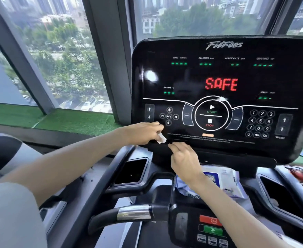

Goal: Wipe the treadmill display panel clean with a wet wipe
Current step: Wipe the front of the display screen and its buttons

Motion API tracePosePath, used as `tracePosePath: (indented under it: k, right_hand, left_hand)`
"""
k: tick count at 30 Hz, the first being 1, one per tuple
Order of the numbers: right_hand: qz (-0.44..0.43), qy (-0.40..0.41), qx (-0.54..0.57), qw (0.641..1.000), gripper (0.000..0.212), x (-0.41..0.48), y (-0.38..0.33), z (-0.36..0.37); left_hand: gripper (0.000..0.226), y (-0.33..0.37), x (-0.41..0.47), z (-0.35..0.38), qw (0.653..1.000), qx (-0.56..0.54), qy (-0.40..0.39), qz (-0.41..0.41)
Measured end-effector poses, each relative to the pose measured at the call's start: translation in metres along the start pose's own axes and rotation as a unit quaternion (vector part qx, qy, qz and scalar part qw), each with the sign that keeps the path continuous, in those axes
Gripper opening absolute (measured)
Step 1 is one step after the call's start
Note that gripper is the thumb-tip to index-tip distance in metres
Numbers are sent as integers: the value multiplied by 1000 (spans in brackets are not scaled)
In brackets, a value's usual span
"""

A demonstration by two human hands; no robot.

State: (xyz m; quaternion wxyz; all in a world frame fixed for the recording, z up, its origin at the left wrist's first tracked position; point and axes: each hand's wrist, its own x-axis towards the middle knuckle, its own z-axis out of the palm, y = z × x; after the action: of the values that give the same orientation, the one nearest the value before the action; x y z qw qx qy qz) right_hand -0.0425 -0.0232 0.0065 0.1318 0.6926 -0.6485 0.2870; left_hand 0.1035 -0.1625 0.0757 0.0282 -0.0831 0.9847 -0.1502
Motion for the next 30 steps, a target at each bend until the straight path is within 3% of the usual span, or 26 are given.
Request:
tracePosePath:
  k: [4,8,10,12,14,17,21,24,27,30]
  right_hand:
    - [44,13,9,999,47,4,-11,5]
    - [63,5,-10,998,50,4,-17,8]
    - [64,-3,-20,998,47,4,-16,9]
    - [65,-6,-18,998,41,5,-13,8]
    - [61,-5,-10,998,41,6,-11,7]
    - [50,5,-13,999,41,0,-7,5]
    - [60,22,-19,998,42,-7,2,1]
    - [66,30,-14,997,45,-10,8,0]
    - [78,33,-12,996,39,-13,12,-1]
    - [72,30,-10,997,40,-11,13,0]
  left_hand:
    - [61,-10,-18,5,999,-30,13,-20]
    - [44,-21,-33,2,998,-49,18,-34]
    - [25,-28,-39,-3,985,-112,69,-110]
    - [31,-33,-38,-3,964,-136,166,-155]
    - [34,-31,-38,2,940,-179,213,-200]
    - [43,-18,-45,22,957,-164,168,-170]
    - [44,-10,-49,42,947,-198,173,-186]
    - [45,-9,-52,40,961,-174,151,-154]
    - [14,-19,-50,20,950,-157,189,-193]
    - [8,-32,-40,-1,929,-121,248,-247]
